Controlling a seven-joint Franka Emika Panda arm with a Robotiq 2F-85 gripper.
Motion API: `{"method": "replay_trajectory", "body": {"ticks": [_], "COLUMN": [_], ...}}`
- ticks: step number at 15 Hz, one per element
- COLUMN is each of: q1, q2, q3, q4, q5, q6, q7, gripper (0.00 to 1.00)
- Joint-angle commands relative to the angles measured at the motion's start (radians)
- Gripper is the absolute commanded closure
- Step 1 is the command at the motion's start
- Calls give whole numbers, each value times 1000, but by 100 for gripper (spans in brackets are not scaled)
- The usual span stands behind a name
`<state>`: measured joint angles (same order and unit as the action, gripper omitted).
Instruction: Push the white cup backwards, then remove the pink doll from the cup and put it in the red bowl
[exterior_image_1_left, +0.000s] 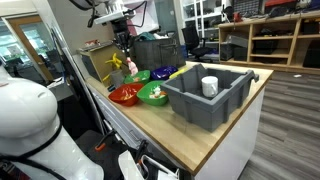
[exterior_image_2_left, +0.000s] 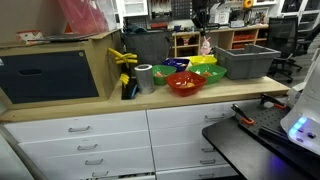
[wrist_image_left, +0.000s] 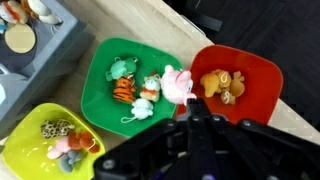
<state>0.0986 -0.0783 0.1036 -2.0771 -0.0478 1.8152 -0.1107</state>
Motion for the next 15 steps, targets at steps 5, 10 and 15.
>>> {"method": "replay_trajectory", "body": {"ticks": [5,10,15], "q1": [89,103,108], "q2": [1,30,33], "q3": [96,106,110], "q4": [-71,-75,-105], "q5": [-10,5,29], "q6": [30,153,274], "q7": [83,82,78], "gripper": [100,100,100]}}
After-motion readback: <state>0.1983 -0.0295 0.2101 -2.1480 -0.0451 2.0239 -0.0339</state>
